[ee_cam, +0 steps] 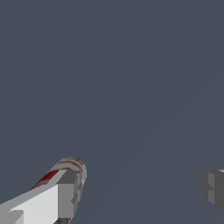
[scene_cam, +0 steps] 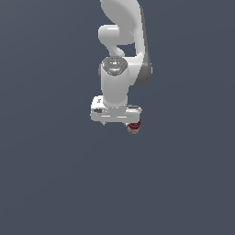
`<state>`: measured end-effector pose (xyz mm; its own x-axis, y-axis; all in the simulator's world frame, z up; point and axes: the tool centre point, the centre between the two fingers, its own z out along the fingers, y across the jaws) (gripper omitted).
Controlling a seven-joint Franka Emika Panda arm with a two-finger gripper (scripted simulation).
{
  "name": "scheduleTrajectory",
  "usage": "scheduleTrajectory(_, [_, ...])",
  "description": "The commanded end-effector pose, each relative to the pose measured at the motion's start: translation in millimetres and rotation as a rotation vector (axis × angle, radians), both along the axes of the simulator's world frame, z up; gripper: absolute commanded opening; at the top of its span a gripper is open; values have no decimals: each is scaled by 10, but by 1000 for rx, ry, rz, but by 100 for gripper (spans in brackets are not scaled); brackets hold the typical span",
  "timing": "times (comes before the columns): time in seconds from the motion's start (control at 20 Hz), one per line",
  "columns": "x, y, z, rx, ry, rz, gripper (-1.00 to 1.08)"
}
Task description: Pick up the object and move it to a goal position.
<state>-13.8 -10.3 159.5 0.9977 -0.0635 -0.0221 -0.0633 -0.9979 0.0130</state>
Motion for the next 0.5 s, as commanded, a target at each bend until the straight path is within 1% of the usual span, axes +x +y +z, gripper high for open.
scheduleTrajectory(0.0, [-54,113,-32,1,-2,-19,100])
scheduleTrajectory(0.2, [-177,335,-98,2,-8,-60,100])
scheduleTrajectory(0.45, [-382,648,-192,4,-15,-122,100])
